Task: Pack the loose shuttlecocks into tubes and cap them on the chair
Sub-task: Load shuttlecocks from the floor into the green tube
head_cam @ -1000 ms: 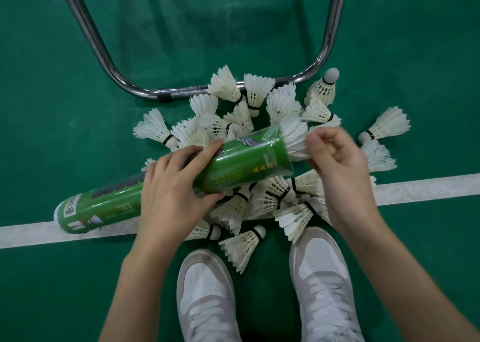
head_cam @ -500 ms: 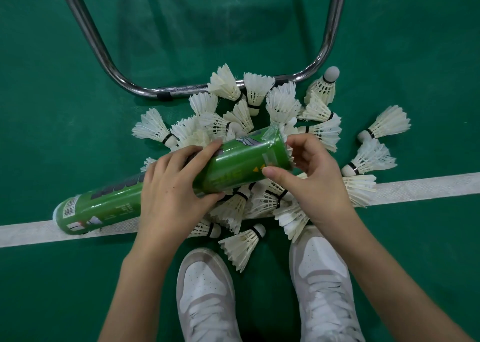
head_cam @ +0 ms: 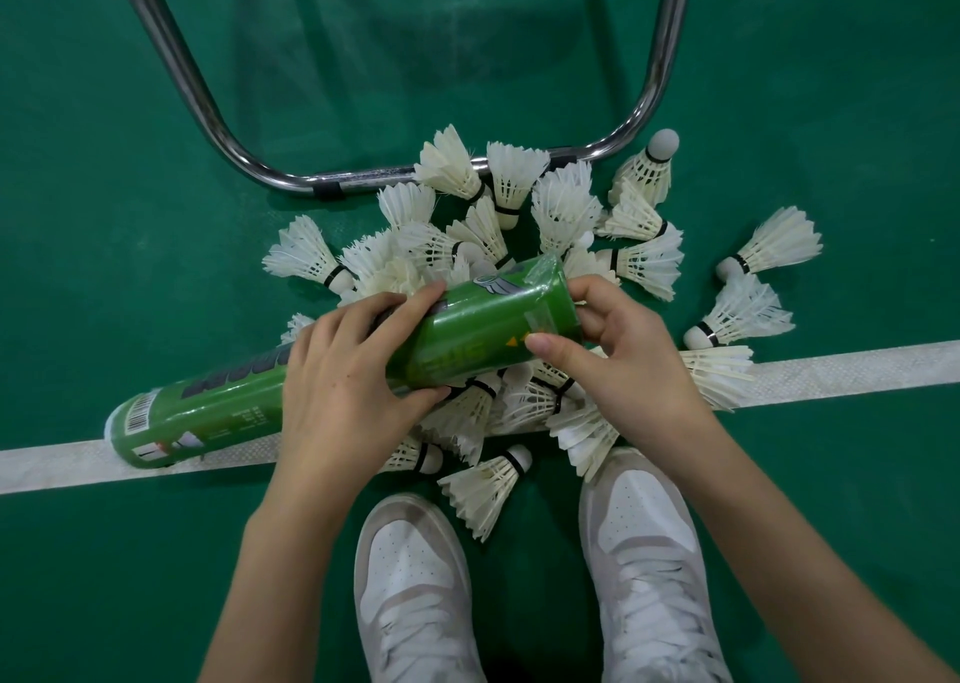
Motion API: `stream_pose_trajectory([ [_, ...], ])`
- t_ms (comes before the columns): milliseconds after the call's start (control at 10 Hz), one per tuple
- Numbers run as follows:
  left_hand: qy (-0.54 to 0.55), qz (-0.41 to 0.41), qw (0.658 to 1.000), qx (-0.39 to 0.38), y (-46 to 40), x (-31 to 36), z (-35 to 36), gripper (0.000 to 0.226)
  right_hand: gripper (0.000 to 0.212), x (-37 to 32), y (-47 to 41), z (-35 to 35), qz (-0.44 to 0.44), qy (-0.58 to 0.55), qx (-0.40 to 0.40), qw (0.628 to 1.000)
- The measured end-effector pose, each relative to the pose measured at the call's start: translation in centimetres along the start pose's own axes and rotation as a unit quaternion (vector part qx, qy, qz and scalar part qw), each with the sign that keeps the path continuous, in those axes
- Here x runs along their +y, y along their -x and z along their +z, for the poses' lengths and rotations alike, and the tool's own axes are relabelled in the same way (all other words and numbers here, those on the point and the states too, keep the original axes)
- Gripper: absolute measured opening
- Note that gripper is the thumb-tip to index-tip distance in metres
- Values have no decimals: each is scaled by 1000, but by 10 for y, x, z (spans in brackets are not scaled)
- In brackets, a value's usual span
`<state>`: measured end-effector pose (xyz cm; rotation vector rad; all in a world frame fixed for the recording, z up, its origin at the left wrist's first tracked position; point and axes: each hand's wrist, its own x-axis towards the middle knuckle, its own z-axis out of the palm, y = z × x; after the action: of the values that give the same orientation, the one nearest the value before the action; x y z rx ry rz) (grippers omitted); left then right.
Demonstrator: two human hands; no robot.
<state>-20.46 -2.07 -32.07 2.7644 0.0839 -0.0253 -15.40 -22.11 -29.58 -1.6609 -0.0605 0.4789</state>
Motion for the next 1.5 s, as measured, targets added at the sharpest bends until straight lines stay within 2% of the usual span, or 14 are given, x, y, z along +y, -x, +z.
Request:
stream_pose_trajectory([
  [200, 2, -1, 1000, -3, 0, 0, 0, 88, 25, 4, -1, 0, -22, 29, 3, 999],
  [600, -2, 3, 1000, 2, 1, -1, 0, 89, 29, 2, -2, -2, 29, -39, -60, 997],
  [800, 2, 1, 1000, -1, 1, -1, 1, 88, 28, 3, -2, -5, 25, -36, -53, 998],
  [1100, -6, -27, 1000, 2, 1, -11, -2, 87, 14, 11, -13, -45, 7, 40, 50, 998],
  [1300, -5, -18, 1000, -2, 2, -8, 0, 87, 19, 37, -33, -57, 8, 202, 98, 974],
  [1500, -4, -20, 1000, -1, 2, -8, 0, 87, 41, 50, -53, -60, 27, 241, 97, 965],
])
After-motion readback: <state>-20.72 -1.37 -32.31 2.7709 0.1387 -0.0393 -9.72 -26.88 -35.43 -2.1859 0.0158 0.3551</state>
